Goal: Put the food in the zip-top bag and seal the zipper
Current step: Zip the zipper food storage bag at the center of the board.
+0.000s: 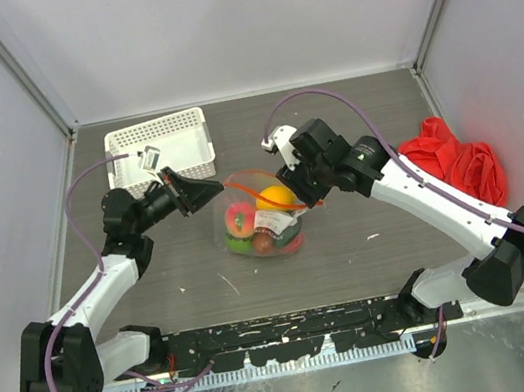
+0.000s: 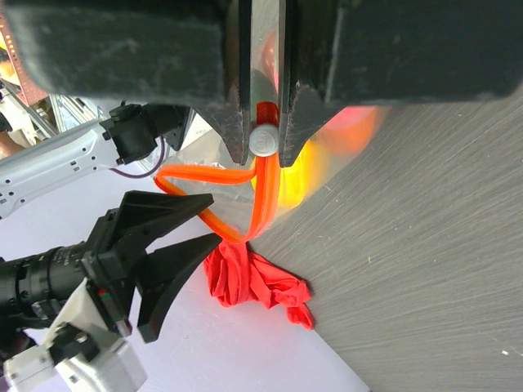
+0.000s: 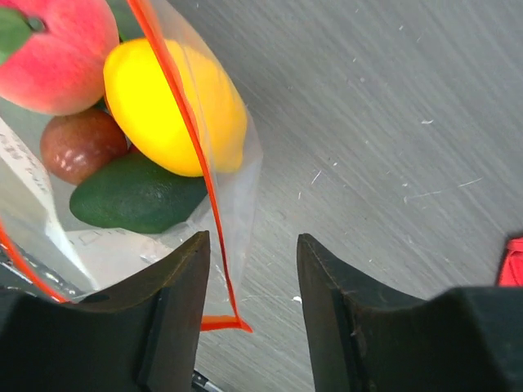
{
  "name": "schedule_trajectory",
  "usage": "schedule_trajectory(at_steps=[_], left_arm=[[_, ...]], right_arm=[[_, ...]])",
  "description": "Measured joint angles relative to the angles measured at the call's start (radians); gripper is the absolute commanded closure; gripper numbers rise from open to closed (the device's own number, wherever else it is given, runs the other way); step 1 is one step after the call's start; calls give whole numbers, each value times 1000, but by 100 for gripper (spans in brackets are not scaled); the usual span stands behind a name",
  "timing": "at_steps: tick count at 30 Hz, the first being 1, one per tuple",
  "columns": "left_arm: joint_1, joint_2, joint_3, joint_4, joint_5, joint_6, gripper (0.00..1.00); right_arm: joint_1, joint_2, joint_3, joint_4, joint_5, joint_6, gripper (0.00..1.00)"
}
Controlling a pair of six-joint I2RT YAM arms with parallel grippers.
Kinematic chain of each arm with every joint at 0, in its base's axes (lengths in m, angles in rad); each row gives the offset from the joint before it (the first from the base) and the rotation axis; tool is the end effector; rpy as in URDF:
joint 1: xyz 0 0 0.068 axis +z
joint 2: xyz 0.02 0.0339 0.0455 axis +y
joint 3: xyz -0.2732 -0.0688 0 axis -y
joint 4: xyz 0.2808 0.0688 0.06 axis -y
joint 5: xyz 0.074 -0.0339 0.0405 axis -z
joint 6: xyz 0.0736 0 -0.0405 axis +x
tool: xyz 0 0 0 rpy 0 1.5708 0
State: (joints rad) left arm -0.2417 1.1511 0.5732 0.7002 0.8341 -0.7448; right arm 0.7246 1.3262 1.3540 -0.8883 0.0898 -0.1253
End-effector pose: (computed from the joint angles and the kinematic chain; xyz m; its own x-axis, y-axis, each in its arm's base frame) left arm 0.2774 -0.1245 0.2749 -0.5057 -0.3443 -0.7910 0.7233 0.3304 -0.6063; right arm 0.2507 0.2131 0.3347 -0.4862 -0.5966 -0.6384 -0.6825 0.7156 -0.1489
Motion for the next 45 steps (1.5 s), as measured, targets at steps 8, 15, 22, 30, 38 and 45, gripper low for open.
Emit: schedule_trajectory(at_steps=[8,15,22,30,38,45], left_arm=[[0,-2,0,-14,-1,5,86],[0,-17,0,-44,-19,32,57],[0,-37,-25,-63,-42,61,36],[0,-90,-100,-62,-66,75,24],[0,-295,-167,-109,-158,96,6],[-18,-396,-287,-79,-255,136,5]], right_arm=[[-20,0,-21,-15,-44,-3,99],[-20,11,97,-71,-27,-5,99],[-20,36,148,-89,8,-18,99],[-42,69,168,-95,30,-26,99],[-76,95,187,-101,51,-26,99],[-80,98,209,-111,71,-25,99]])
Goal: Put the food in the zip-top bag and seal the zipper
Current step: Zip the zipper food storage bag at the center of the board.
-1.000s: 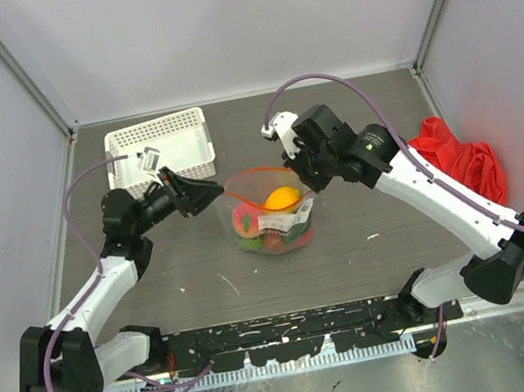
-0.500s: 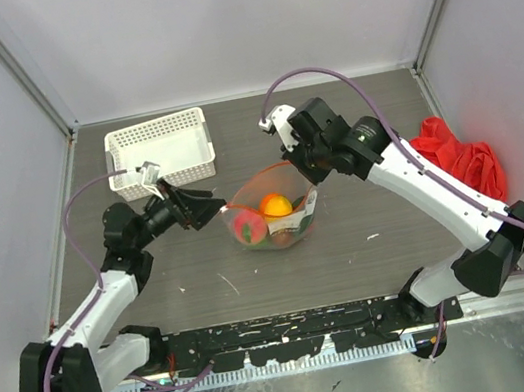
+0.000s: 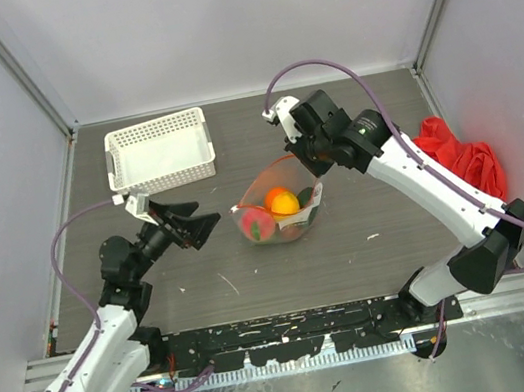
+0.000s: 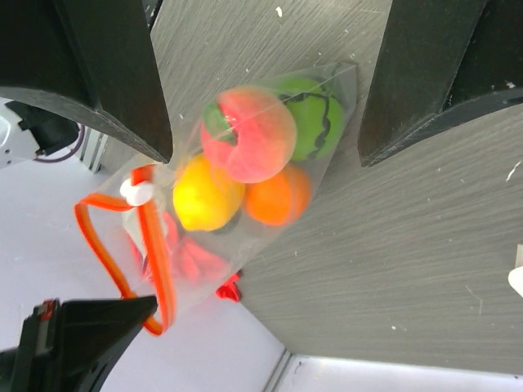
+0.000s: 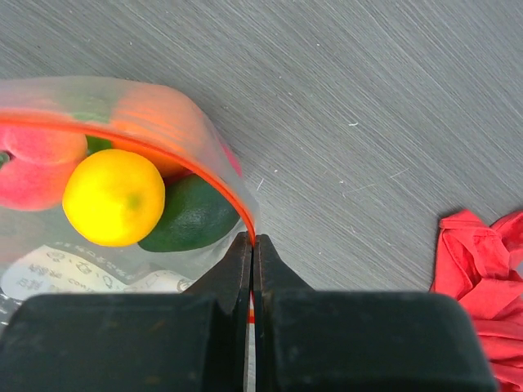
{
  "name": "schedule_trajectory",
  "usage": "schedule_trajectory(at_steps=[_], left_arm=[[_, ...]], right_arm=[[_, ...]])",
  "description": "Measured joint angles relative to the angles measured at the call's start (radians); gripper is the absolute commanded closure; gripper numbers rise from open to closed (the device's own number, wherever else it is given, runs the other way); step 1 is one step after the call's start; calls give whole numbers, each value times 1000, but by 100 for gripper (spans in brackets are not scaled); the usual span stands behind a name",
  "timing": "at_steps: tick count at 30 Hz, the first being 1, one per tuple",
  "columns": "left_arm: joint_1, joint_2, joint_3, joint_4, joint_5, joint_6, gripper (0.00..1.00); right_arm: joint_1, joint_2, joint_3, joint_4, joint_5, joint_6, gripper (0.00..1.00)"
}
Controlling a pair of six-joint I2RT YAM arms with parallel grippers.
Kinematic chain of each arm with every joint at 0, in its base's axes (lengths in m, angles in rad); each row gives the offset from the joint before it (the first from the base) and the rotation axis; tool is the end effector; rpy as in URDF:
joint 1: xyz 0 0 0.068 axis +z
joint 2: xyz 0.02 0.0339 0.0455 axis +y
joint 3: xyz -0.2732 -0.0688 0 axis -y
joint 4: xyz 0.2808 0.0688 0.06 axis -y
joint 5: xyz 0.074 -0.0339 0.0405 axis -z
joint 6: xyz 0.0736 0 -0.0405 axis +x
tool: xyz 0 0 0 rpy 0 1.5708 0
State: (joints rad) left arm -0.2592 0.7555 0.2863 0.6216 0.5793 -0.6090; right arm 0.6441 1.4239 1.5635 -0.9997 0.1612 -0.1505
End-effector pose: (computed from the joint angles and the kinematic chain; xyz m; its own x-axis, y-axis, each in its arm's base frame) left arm 0.2146 -0.0986 0.2480 -0.3015 -0.4153 -0.8583 0.6889 0.5275 -0.4973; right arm 0.2833 0.1980 0.3711 -0.5229 -0.5777 -0.6267 -0.5941 0.7743 -0.2181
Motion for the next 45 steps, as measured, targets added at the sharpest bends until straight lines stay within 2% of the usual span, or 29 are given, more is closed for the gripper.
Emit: schedule_trajectory(at_steps=[11,16,18,26,35,43,45], left_arm=[[-168,116,-24,108,-26,186,10],[-193,141,-24,136,-15,248,12],[-198,165,-22,150,-13,271,17],[-223,325,41,212,24,315,26],[-225,396,113,267,89,334,52],[-226,398,117,276,135,336,98],[-226,392,117,272,144,335,100]], right_arm=[[0,8,4,-1,2,0,99],[0,17,6,-1,2,0,99],[0,21,8,-1,-1,0,99],[0,23,15,-3,-6,2,99],[0,23,15,-4,-8,3,99],[0,23,15,-4,-10,3,99],[0,23,15,-4,-13,3,96]])
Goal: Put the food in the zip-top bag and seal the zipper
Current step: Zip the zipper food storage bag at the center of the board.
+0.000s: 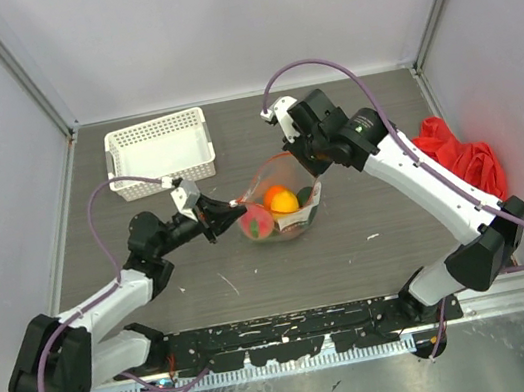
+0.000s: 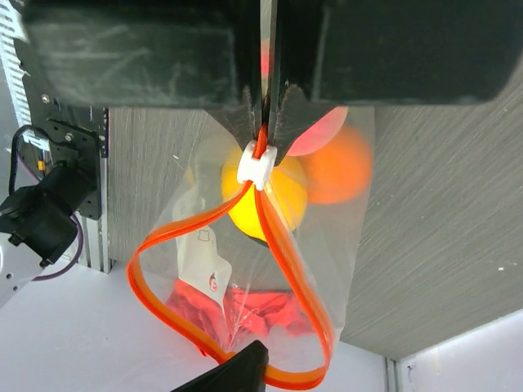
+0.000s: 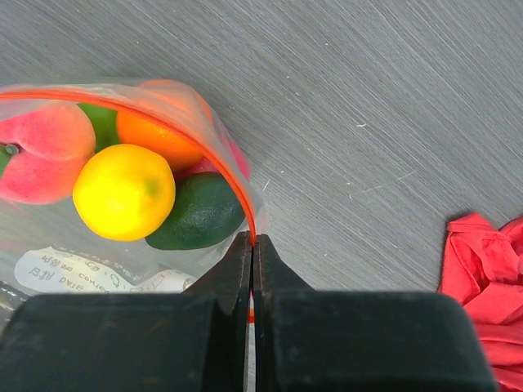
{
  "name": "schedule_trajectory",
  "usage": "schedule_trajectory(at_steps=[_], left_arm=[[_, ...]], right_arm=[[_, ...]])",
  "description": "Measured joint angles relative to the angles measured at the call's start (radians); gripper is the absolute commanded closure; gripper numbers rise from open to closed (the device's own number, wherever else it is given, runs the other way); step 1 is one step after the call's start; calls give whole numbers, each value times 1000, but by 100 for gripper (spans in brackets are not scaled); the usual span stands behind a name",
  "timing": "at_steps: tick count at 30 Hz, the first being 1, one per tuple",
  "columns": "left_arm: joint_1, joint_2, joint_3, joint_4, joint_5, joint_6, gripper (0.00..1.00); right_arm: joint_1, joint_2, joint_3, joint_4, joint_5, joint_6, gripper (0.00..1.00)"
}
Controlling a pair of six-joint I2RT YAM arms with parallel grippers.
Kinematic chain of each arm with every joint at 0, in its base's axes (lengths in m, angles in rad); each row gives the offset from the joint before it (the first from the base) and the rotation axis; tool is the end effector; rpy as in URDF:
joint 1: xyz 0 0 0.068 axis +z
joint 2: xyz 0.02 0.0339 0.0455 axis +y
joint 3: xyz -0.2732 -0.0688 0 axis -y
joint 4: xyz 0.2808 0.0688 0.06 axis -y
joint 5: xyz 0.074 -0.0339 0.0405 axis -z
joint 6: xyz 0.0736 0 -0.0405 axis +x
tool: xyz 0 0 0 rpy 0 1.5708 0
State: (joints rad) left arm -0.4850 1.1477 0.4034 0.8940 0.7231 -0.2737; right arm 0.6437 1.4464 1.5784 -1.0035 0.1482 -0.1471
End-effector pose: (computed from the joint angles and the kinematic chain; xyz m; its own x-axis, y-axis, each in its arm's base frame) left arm 0.2274 -0.1749 0.2358 -0.1239 -0.1638 -0.9787 0.9295 0.3261 -0.1723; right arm 0.2873 0.2020 0.3687 -0.5297 -0.5787 -0.6202 -0.6017 0.7717 -0.2061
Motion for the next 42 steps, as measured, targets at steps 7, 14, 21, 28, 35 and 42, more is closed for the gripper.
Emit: schedule_trajectory(at_steps=[7,14,21,28,35,42], left_arm=[[-2,-79,0,-76,7,6,100],[-6,-132,0,-145,4,6,100],[-6,-160,3,-219,-16,13,100],[-6,-182,8,-266,-20,30,100],[-7,-189,8,-278,-19,36,100],[-8,-190,8,-280,-19,51,100]], right_arm=[[0,-3,8,1,-71,-3,76],[15,-27,58,12,-199,-43,48],[135,-50,64,79,-351,-147,38],[196,-85,-51,230,-539,-295,37],[196,-67,-90,338,-661,-364,40],[196,18,-84,369,-717,-408,46]])
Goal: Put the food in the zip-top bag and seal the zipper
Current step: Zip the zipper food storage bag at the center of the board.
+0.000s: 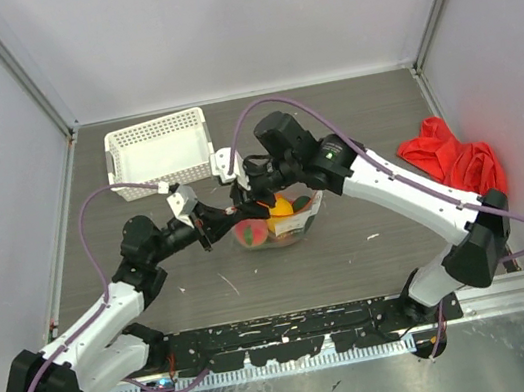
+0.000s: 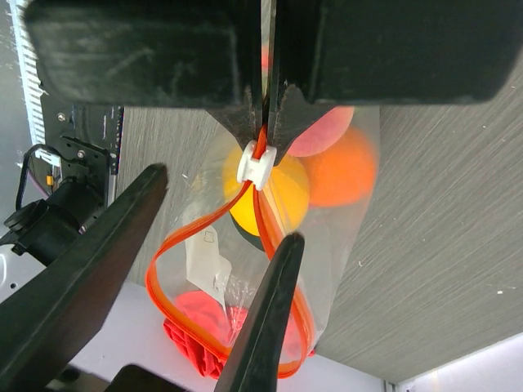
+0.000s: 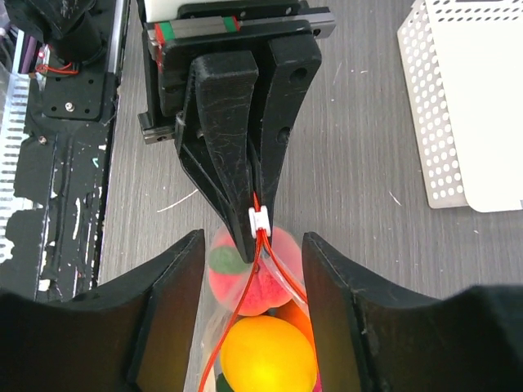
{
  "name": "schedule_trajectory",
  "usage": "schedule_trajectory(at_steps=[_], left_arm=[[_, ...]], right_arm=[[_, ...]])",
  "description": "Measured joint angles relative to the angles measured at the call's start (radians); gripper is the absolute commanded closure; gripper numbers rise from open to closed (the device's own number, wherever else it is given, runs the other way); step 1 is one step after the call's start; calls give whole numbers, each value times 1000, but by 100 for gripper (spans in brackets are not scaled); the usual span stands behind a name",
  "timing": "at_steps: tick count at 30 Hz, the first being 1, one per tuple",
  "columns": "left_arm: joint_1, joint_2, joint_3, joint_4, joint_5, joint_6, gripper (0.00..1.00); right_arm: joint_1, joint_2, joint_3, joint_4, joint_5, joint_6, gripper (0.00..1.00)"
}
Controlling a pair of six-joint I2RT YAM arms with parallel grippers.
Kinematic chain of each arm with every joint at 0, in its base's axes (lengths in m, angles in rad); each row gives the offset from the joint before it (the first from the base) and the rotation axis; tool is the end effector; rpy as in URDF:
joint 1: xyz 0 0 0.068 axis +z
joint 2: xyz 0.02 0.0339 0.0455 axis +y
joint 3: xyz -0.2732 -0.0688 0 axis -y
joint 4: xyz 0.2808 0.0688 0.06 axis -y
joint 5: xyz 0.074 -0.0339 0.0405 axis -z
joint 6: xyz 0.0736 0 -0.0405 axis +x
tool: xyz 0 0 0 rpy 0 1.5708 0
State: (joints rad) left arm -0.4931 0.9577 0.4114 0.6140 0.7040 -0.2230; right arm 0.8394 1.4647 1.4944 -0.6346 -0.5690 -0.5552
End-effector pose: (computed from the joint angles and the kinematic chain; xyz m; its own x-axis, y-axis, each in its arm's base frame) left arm 0.2097 -0.1668 0.2511 -0.1475 -0.1121 -0.9827 0.9198 0.3496 -0.1779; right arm 0.2255 0.3107 0.3761 0.1637 -0.4824 -0.8605 -0.9846 -0.0252 -0.1732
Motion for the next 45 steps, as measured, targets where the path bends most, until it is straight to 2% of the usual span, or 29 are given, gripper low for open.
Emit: schedule_trajectory(at_steps=[18,22,26,29,45], left_arm=[[-3,0,0,-3,1,4,100],[-3,-1,0,-5,1,5,100],[-3,-5,0,-13,0,5,100],[-3,-9,3,-22,0,5,100],[-12,-32,5,-58,-58,8,100]], right_arm=[[0,80,24,-3,-51,-69,62],[0,90,25,-9,-59,-76,73],[0,98,42,-39,-61,-88,93],[0,104,60,-63,-55,-102,99],[-4,82,69,-113,42,-116,99]])
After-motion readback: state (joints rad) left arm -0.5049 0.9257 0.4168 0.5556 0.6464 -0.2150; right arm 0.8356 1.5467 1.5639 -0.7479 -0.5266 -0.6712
